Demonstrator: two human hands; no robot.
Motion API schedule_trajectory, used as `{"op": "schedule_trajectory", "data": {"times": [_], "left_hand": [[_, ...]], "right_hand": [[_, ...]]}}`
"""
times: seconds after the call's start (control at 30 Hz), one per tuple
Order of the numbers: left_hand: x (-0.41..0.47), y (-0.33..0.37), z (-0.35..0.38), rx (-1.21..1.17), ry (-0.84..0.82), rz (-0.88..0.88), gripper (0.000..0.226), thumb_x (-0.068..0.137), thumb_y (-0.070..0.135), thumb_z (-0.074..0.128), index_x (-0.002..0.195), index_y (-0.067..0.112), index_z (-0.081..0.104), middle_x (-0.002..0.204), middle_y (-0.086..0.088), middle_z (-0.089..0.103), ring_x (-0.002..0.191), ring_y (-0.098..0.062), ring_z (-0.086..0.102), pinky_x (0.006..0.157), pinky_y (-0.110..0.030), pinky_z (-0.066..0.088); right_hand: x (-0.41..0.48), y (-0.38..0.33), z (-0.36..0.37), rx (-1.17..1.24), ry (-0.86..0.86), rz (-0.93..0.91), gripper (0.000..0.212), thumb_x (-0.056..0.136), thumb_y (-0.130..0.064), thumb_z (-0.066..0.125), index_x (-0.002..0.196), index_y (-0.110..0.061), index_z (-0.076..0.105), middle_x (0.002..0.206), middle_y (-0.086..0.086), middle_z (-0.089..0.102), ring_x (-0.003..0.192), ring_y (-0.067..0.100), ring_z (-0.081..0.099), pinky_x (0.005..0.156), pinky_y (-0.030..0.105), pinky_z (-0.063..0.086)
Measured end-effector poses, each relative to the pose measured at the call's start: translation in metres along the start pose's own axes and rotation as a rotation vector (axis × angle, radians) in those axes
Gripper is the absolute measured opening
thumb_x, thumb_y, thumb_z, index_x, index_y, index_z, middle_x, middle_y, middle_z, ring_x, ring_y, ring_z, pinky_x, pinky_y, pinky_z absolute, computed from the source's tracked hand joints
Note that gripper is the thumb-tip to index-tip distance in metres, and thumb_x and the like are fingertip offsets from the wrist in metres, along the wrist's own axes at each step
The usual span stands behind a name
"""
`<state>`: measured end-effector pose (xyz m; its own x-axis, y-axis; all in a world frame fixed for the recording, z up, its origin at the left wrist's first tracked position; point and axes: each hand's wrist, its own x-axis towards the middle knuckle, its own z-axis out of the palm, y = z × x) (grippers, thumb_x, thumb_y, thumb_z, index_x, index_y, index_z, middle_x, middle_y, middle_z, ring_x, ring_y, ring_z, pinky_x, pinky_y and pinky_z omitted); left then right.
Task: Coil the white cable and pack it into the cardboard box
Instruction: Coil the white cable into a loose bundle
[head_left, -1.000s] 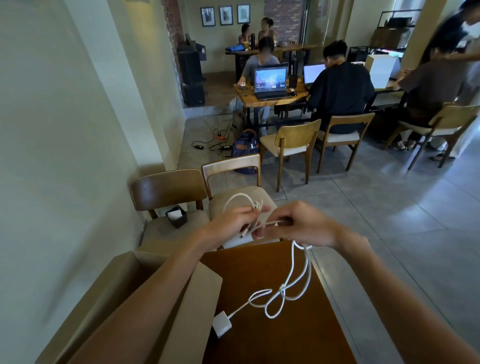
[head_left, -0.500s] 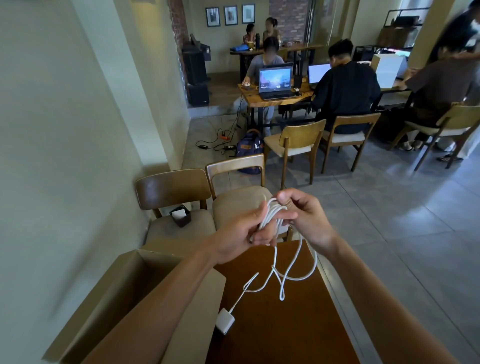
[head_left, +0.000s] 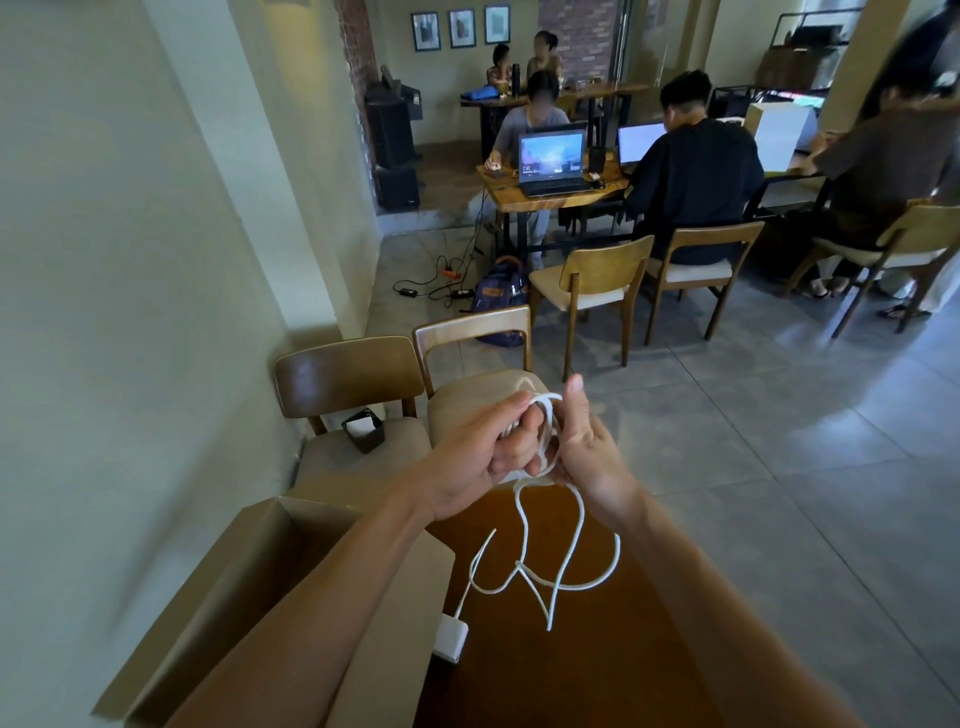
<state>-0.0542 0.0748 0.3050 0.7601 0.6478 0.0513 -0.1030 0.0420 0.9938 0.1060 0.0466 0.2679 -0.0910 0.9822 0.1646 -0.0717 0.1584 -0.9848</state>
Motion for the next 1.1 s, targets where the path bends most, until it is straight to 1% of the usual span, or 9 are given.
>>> {"op": "schedule_trajectory", "data": {"times": [0.1,0.3,0.47,0.6,0.7,0.73,0.83,1.0,1.1], "left_hand": [[-0.002,-0.002,-0.003,0.132,0.039,-0.032,0.041,0.112,0.033,0.024,0.087,0.011,0.048,0.064,0.001,0.031,0.06,-0.011,0.037,0.079,-0.022,0.049],[-0.005,-0.008,-0.004,0.063,-0.038,-0.059,0.039,0.111,0.034,0.023,0.087,0.015,0.048,0.069,-0.002,0.032,0.066,-0.014,0.041,0.085,-0.028,0.048],[-0.007,-0.015,-0.01,0.171,0.019,-0.151,0.036,0.111,0.032,0.03,0.106,0.009,0.056,0.076,0.005,0.055,0.081,-0.014,0.06,0.089,-0.031,0.051],[-0.003,-0.003,-0.011,0.124,-0.041,-0.227,0.065,0.108,0.054,0.012,0.086,0.016,0.062,0.066,0.001,0.053,0.073,-0.015,0.062,0.085,-0.028,0.052],[-0.002,0.001,-0.013,0.147,-0.023,-0.265,0.063,0.106,0.057,0.02,0.076,0.021,0.063,0.064,0.003,0.053,0.071,-0.016,0.062,0.08,-0.025,0.052],[-0.002,0.001,-0.014,0.141,-0.009,-0.256,0.058,0.107,0.054,0.026,0.076,0.022,0.063,0.066,0.003,0.055,0.073,-0.016,0.062,0.081,-0.027,0.05],[-0.001,0.001,-0.012,0.063,0.031,-0.215,0.051,0.108,0.045,0.032,0.074,0.023,0.063,0.069,0.004,0.057,0.076,-0.015,0.062,0.085,-0.029,0.048],[0.005,0.0,0.003,0.024,0.107,-0.104,0.046,0.112,0.035,0.024,0.08,0.018,0.051,0.064,0.001,0.036,0.063,-0.011,0.045,0.083,-0.027,0.046],[0.008,-0.005,0.018,-0.027,0.201,-0.043,0.045,0.112,0.031,0.021,0.081,0.015,0.049,0.06,0.002,0.034,0.056,-0.01,0.034,0.072,-0.028,0.041]], "right_hand": [[0.001,-0.002,-0.004,-0.022,0.024,-0.045,0.064,0.111,-0.048,0.023,0.086,-0.016,0.073,0.068,-0.003,0.07,0.064,0.003,0.067,0.06,0.012,0.05],[0.001,0.0,-0.002,-0.057,-0.011,-0.024,0.064,0.111,-0.047,0.026,0.091,0.002,0.064,0.068,0.014,0.068,0.061,0.014,0.068,0.056,0.016,0.052],[0.0,0.009,-0.007,-0.22,0.066,-0.052,0.055,0.109,-0.048,0.037,0.08,-0.015,0.071,0.071,0.007,0.074,0.07,0.021,0.074,0.071,0.025,0.058],[-0.005,0.006,-0.005,-0.241,0.022,-0.057,0.051,0.106,-0.055,0.042,0.079,-0.024,0.072,0.075,0.006,0.077,0.068,0.018,0.074,0.064,0.021,0.056],[-0.005,0.004,-0.001,-0.208,-0.018,-0.053,0.05,0.106,-0.057,0.042,0.087,-0.02,0.071,0.08,0.012,0.076,0.073,0.033,0.074,0.068,0.043,0.061],[-0.005,0.002,-0.002,-0.192,-0.008,-0.045,0.051,0.105,-0.057,0.041,0.089,-0.021,0.072,0.081,0.012,0.076,0.075,0.033,0.074,0.069,0.044,0.061],[-0.004,-0.005,-0.001,-0.093,0.047,-0.051,0.047,0.105,-0.056,0.042,0.084,-0.028,0.073,0.075,0.004,0.075,0.067,0.016,0.072,0.061,0.022,0.055],[0.001,-0.006,0.003,0.062,0.09,-0.076,0.055,0.108,-0.046,0.034,0.08,-0.019,0.072,0.073,0.026,0.069,0.065,0.033,0.063,0.055,0.034,0.045],[0.0,0.002,0.007,0.123,0.206,0.026,0.065,0.108,-0.052,0.026,0.081,-0.019,0.076,0.074,0.011,0.074,0.074,0.021,0.073,0.063,0.024,0.056]]}}
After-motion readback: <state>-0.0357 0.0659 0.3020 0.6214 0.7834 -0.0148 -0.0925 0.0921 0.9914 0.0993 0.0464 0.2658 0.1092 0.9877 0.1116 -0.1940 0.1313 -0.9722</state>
